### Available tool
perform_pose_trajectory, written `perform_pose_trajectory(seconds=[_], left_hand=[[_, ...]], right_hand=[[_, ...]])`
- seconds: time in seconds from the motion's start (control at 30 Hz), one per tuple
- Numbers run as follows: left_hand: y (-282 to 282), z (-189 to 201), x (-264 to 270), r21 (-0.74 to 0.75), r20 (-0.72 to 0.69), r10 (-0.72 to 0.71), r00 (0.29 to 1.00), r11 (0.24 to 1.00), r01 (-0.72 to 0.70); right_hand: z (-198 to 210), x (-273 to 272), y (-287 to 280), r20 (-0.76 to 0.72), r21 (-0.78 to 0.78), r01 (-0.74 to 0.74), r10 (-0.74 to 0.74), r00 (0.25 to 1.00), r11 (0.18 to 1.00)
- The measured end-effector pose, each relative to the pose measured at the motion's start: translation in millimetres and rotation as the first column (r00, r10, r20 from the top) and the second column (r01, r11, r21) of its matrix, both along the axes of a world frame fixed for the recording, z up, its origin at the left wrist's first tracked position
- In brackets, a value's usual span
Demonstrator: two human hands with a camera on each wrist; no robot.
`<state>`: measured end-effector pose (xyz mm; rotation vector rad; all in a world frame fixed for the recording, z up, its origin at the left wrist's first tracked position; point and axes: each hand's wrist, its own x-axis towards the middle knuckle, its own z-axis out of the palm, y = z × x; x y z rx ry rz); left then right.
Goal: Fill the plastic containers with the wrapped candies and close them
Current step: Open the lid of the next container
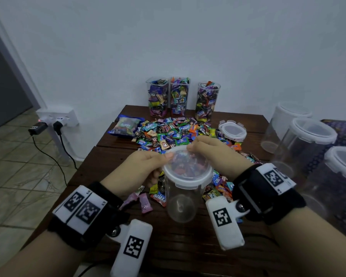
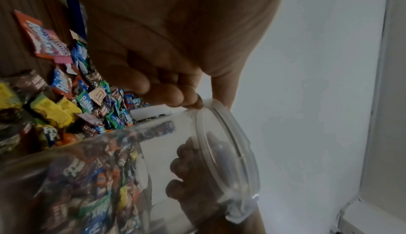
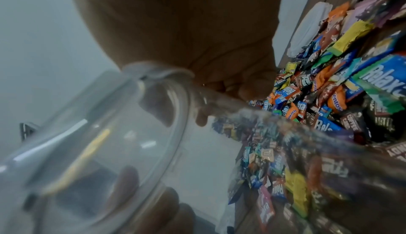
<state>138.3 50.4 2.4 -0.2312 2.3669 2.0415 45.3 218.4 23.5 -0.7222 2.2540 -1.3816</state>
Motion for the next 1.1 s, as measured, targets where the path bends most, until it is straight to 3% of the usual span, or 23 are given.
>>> perform_pose_trajectory(seconds=[0.13,0.27,0.33,0.57,0.7,0.93,1.1], left_hand=[[2,-1,0,0.027,-0.022,0.020,1.000,0.999,-0.020],[4,-3,2,0.035,-0.045,0.046,0.998,0.998,-0.044],[4,-5,2,0.033,-0.060,0.078,0.995,0.997,-0.076],[2,-10,-7,0.014,-0.018,0.062,0.998,0.998,-0.062],[2,-9,-17,0.094,0.091,0.054,0.994,0.994,-0.063],[5,-12,-20,0.223,0.007,-0.008,1.000,0.975,0.006],[11,-17,-21,0.311,-0.085,0.076,0.993,0.949,-0.046]], right_hand=[[-2,3,2,-0.014,-0.035,0.038,-0.039,0.999,0.999],[-1,6,11,-0.271,0.073,0.085,-0.062,0.961,0.994],[0,7,19,-0.310,0.112,0.081,-0.043,0.950,0.990],[1,0,27,-0.136,0.093,-0.022,0.034,0.990,0.995],[0,-9,20,-0.026,0.034,-0.091,0.091,0.995,0.995],[-5,-9,9,0.178,-0.088,-0.092,0.107,0.978,0.992],[-6,-5,7,0.178,-0.112,-0.061,0.080,0.981,0.992]])
